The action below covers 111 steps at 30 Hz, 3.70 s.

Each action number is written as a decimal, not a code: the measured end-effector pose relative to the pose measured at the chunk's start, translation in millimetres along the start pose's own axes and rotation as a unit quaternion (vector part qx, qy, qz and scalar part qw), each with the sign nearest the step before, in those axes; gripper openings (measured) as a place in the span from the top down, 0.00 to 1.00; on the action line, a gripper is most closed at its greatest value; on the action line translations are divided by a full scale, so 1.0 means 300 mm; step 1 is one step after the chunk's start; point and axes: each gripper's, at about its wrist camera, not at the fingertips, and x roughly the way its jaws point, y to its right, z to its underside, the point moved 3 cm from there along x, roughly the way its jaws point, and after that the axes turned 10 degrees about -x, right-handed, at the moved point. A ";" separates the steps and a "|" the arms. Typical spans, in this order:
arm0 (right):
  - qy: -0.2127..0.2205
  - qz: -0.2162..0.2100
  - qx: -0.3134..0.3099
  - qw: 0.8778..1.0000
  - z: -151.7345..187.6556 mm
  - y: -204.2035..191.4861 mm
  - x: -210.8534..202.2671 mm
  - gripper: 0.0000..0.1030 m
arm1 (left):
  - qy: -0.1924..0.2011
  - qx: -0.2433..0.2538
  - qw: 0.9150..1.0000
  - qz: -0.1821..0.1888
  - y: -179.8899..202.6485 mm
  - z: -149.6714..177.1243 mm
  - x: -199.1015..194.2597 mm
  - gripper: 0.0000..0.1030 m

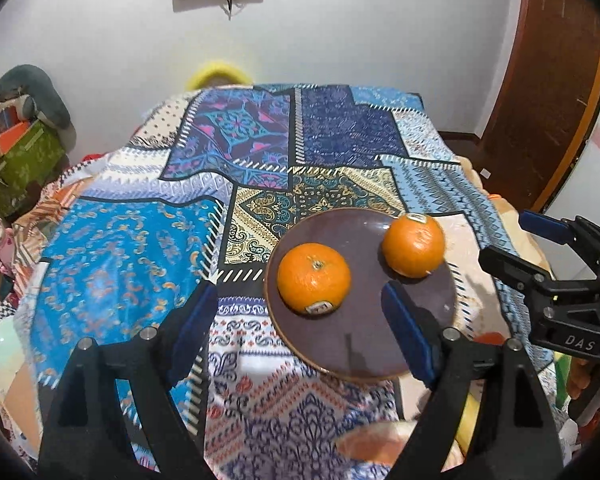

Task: Organize fruits
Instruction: 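Move the left tool to the pomelo segment while the right tool reaches a corn cob, then grasp the pomelo segment with the left tool while the right tool lifts the corn cob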

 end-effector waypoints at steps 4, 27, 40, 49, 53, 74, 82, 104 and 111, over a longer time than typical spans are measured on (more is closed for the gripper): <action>0.010 0.005 -0.004 1.000 0.022 -0.024 -0.087 0.23 | 0.012 0.000 1.000 0.005 0.017 0.022 -0.096 0.18; -0.017 -0.015 0.029 0.999 0.347 -0.155 -0.339 0.17 | -0.011 0.008 0.999 0.029 0.075 0.381 -0.369 0.12; -0.110 -0.058 0.041 0.991 0.535 -0.213 -0.198 0.17 | -0.090 0.042 0.995 0.008 0.117 0.539 -0.166 0.12; -0.119 -0.099 0.042 0.987 0.567 -0.227 -0.165 0.23 | -0.093 0.045 0.994 0.026 0.155 0.535 -0.107 0.45; -0.120 -0.111 0.049 0.985 0.578 -0.208 -0.171 0.43 | -0.083 0.049 0.995 0.025 0.156 0.528 -0.116 0.67; -0.114 -0.049 0.093 0.988 0.601 0.009 -0.228 0.67 | -0.088 0.025 0.996 -0.005 0.017 0.464 -0.110 0.55; -0.114 -0.063 0.096 0.987 0.560 0.030 -0.166 0.67 | -0.125 0.021 0.992 0.002 0.054 0.436 0.010 0.46; -0.116 -0.072 0.081 0.987 0.530 0.029 -0.052 0.65 | -0.119 -0.001 0.993 0.023 0.044 0.394 0.134 0.56; -0.102 -0.066 0.087 0.989 0.512 0.041 -0.101 0.65 | -0.106 -0.005 0.994 0.026 0.029 0.401 0.064 0.58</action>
